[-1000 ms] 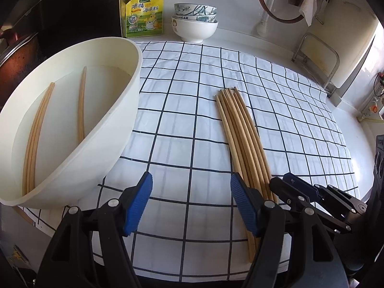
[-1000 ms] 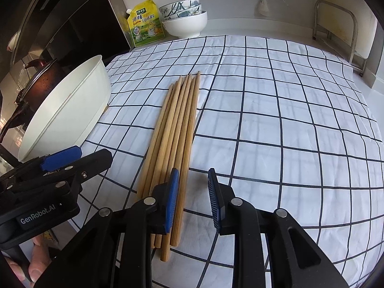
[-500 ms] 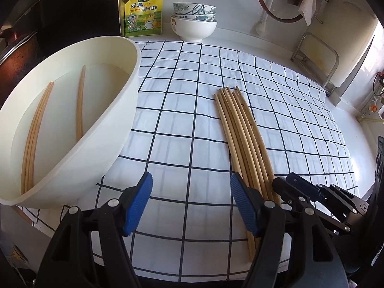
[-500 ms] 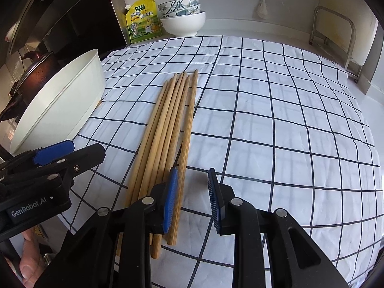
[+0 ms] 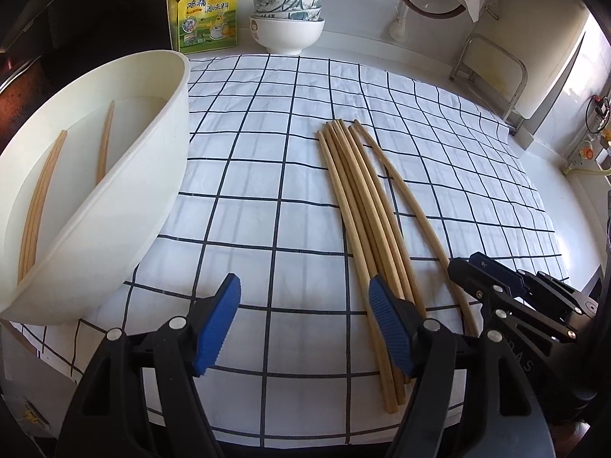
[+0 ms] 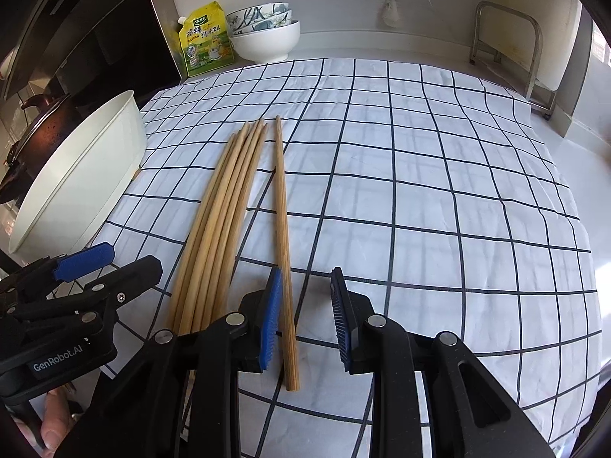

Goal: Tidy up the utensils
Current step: 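Move both open tools back toward the remaining chopsticks on the cloth, then close the left tool on one chopstick while the right tool grasps another chopstick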

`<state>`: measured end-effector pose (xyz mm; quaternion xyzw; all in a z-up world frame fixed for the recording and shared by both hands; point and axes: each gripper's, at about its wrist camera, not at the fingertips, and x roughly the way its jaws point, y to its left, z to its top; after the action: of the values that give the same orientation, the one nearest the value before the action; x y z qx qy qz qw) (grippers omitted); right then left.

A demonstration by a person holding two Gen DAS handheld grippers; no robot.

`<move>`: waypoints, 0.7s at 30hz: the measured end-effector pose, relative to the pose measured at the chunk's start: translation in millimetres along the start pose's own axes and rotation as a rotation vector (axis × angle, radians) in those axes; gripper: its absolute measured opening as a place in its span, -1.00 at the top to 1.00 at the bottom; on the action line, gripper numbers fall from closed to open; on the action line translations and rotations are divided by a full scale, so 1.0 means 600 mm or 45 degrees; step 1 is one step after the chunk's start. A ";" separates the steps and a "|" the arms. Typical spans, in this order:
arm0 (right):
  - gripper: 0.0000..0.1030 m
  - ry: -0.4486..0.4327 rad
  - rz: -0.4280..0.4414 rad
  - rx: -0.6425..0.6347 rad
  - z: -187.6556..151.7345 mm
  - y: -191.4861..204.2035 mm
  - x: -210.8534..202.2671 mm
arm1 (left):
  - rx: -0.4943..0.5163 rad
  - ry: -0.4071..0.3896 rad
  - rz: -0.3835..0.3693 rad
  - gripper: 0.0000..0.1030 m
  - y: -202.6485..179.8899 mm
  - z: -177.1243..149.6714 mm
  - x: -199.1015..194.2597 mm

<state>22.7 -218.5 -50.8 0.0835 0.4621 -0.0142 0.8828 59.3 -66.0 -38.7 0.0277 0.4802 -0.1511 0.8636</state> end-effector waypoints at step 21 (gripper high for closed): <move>0.51 -0.026 0.022 0.012 -0.002 -0.003 -0.009 | 0.040 0.035 0.074 -0.44 -0.014 -0.009 0.019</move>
<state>18.6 -220.6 -47.4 0.0915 0.4524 -0.0094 0.8871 57.9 -75.6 -50.2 0.0571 0.4886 -0.1330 0.8604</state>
